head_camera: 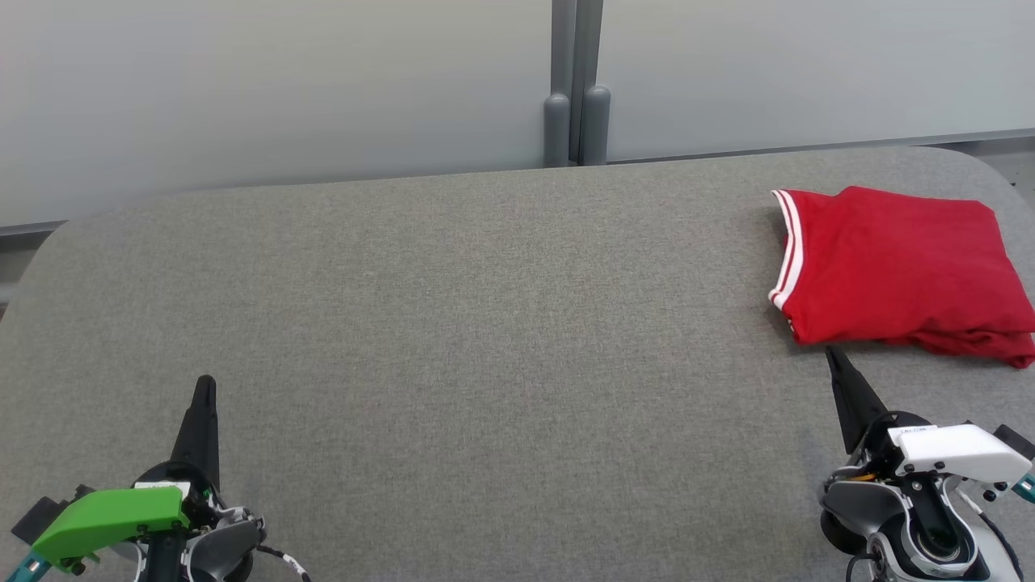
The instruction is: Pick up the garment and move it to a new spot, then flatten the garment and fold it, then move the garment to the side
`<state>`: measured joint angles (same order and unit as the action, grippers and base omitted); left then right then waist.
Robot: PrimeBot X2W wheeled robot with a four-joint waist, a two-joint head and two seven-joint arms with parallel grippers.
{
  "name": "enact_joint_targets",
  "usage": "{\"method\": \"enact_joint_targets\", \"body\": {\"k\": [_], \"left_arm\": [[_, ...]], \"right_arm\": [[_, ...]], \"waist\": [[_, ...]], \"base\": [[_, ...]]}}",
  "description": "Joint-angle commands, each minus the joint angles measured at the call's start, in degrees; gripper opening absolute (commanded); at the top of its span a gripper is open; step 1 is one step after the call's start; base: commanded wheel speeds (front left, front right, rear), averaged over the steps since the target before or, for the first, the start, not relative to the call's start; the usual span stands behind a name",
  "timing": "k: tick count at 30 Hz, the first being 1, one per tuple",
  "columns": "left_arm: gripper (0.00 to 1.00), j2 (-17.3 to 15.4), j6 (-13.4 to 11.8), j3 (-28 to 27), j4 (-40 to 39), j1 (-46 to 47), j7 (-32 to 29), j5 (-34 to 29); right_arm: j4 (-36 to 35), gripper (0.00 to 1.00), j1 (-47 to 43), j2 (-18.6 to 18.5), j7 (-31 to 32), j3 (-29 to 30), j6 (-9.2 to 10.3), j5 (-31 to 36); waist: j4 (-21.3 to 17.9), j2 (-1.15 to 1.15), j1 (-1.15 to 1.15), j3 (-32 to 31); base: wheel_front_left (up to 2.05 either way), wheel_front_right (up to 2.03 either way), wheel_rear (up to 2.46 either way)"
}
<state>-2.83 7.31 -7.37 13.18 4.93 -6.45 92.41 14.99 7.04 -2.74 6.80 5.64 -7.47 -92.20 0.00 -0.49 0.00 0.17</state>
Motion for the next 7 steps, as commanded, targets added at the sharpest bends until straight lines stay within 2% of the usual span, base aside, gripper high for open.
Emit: {"method": "enact_joint_targets", "body": {"k": [1, 7], "left_arm": [[0.0, 0.01, 0.34, -0.12, -0.17, 0.74, 0.02, 0.06], [0.0, 0.01, 0.34, -0.12, -0.17, 0.74, 0.03, 0.06]], "right_arm": [[-0.22, 0.0, 0.25, -0.29, 0.06, -0.03, -0.03, -0.42], [-0.22, 0.0, 0.25, -0.29, 0.06, -0.03, -0.04, -0.42]], "waist": [[0.0, 0.49, 0.0, 0.0], [0.0, 0.49, 0.0, 0.0]], "base": [[0.0, 0.0, 0.0], [0.0, 0.0, 0.0]]}}
